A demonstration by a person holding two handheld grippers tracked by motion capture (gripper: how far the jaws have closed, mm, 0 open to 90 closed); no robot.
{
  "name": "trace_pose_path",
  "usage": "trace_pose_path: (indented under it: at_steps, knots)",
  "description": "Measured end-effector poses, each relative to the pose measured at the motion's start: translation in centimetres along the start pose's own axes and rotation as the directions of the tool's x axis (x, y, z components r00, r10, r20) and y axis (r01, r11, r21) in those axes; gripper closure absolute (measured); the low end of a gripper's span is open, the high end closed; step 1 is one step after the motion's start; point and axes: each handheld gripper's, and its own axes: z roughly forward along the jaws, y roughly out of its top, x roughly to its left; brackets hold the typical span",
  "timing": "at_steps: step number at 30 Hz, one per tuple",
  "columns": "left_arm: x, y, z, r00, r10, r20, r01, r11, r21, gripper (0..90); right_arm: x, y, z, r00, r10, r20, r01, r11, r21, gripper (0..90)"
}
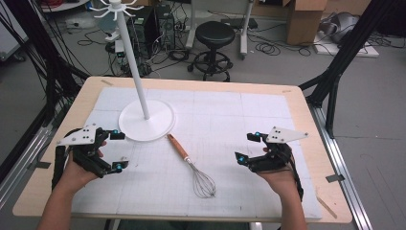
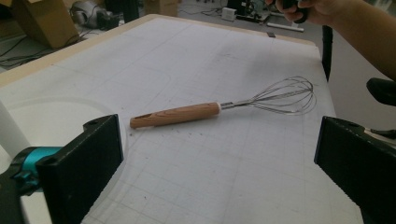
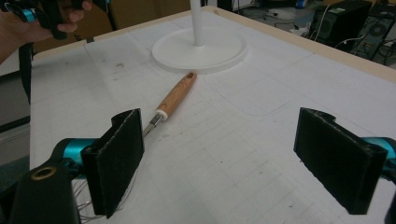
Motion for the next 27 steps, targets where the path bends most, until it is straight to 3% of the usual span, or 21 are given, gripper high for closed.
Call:
trace_pose_path:
  at_steps: [27]
  knots:
    - [0.07,0.08,0.38,0.9999,0.002,0.012,-0.002,1.0,0.001,1.8,-0.05,-0.13,-0.12,0.9999,0.006,0.009,-0.006,1.0,0.001,15.0]
